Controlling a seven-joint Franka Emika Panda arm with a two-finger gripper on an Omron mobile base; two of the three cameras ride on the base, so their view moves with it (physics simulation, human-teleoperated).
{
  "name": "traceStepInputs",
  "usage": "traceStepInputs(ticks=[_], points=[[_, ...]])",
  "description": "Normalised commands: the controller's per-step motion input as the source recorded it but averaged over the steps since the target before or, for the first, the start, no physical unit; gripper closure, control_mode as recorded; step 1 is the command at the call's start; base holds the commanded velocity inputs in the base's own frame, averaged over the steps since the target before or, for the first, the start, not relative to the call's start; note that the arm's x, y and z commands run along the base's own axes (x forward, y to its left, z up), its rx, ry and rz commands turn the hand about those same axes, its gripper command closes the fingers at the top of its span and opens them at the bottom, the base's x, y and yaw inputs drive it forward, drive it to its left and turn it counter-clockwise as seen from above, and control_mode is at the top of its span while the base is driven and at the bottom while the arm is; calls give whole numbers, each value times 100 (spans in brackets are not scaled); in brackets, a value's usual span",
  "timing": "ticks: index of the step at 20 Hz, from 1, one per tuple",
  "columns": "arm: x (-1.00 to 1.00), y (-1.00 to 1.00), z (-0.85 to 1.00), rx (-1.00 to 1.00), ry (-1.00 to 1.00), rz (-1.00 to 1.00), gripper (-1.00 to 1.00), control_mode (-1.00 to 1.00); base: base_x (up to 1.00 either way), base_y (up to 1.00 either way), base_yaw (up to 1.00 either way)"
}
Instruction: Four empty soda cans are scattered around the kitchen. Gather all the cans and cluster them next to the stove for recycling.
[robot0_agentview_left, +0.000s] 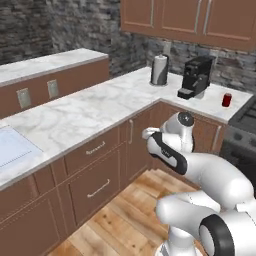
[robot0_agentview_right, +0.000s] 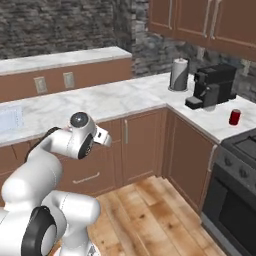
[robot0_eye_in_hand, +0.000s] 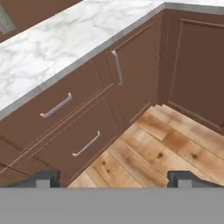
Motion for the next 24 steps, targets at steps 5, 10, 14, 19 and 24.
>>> traceStepInputs(ticks=[5, 10, 14, 19, 24], points=[[0, 0, 0, 0, 0, 0, -100, 100, 0, 100, 47], [0, 0, 0, 0, 0, 0, -100, 100, -3, 95, 47], [0, 0, 0, 0, 0, 0, -100, 100, -5, 93, 44], [0, 0, 0, 0, 0, 0, -100, 100, 0, 100, 28], [0, 0, 0, 0, 0, 0, -100, 100, 0, 100, 16]])
